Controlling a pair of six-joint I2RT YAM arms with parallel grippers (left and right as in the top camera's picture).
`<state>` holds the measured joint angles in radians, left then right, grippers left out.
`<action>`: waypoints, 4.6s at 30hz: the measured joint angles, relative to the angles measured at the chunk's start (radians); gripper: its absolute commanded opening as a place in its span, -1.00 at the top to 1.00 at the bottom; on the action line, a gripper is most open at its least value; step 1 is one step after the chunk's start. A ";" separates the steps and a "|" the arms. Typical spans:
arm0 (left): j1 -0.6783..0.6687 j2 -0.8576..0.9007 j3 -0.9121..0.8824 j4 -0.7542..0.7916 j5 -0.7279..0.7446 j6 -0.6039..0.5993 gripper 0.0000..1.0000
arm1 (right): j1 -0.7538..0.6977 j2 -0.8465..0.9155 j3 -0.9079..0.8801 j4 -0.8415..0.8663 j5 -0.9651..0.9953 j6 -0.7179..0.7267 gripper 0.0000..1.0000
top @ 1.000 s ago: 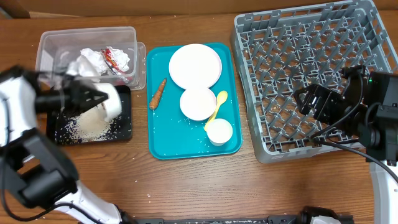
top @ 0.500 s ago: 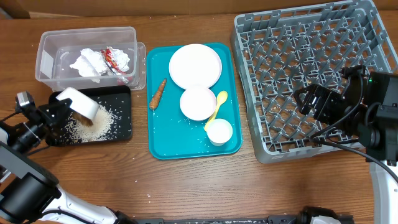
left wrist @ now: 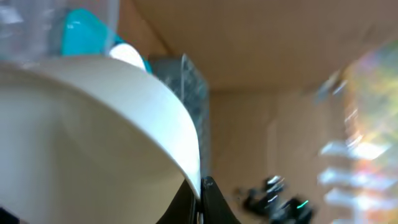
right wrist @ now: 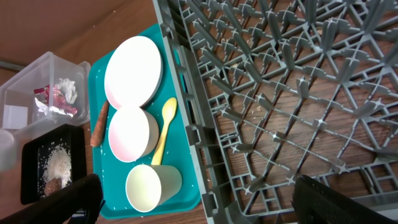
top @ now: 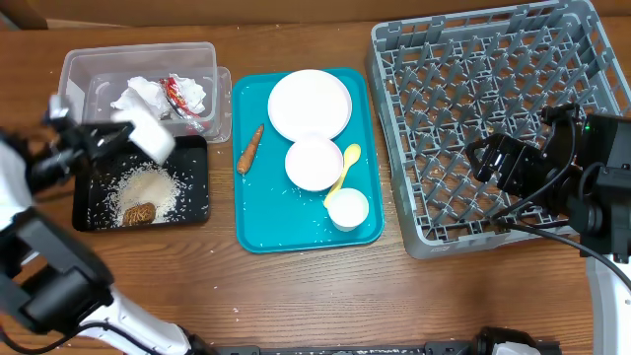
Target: Sort waste into correct bins and load items into the dishwasher
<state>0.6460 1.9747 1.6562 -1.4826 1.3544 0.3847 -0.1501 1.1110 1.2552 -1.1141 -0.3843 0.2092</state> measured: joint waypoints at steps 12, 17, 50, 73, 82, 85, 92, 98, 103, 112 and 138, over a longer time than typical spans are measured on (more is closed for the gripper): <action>-0.833 -0.106 0.058 0.081 -0.997 -0.384 0.91 | 0.000 0.001 0.000 0.003 0.000 0.000 -1.00; -1.073 -0.105 -0.158 0.299 -1.211 -0.576 0.92 | 0.000 0.014 0.000 0.003 0.014 -0.001 -1.00; -1.151 0.096 0.105 0.085 -0.981 -0.357 0.92 | 0.000 0.022 0.000 0.006 0.013 0.000 -1.00; -0.804 0.094 0.361 -0.093 0.135 -0.190 0.74 | 0.417 0.386 0.000 1.061 -0.703 0.180 -0.37; -0.810 0.094 0.361 -0.101 0.028 -0.190 0.14 | 0.294 0.384 0.000 1.015 -0.776 0.183 -0.01; -0.802 0.094 0.360 -0.031 -0.033 -0.201 0.10 | 0.131 0.367 0.002 0.889 -0.775 0.173 0.03; -0.795 0.094 0.360 0.220 -0.535 -0.435 0.09 | 0.071 0.140 0.082 0.011 -0.075 0.039 0.03; -0.796 0.094 0.360 0.224 -0.945 -0.499 0.07 | 0.297 0.238 0.098 -0.262 0.338 0.137 0.02; -0.809 0.094 0.360 0.224 -1.043 -0.513 0.06 | 0.403 0.407 0.090 -0.277 0.441 0.229 0.01; -0.815 0.094 0.360 0.224 -1.064 -0.514 -0.06 | 0.428 0.483 0.058 -0.273 0.461 0.277 -0.68; -1.078 0.094 0.269 0.249 -1.230 -0.484 0.03 | 0.256 0.487 0.552 -0.441 0.466 0.190 -1.00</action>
<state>-0.4316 2.0686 1.9247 -1.2339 0.1246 -0.0990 0.1059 1.5978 1.8076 -1.5555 0.0814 0.3988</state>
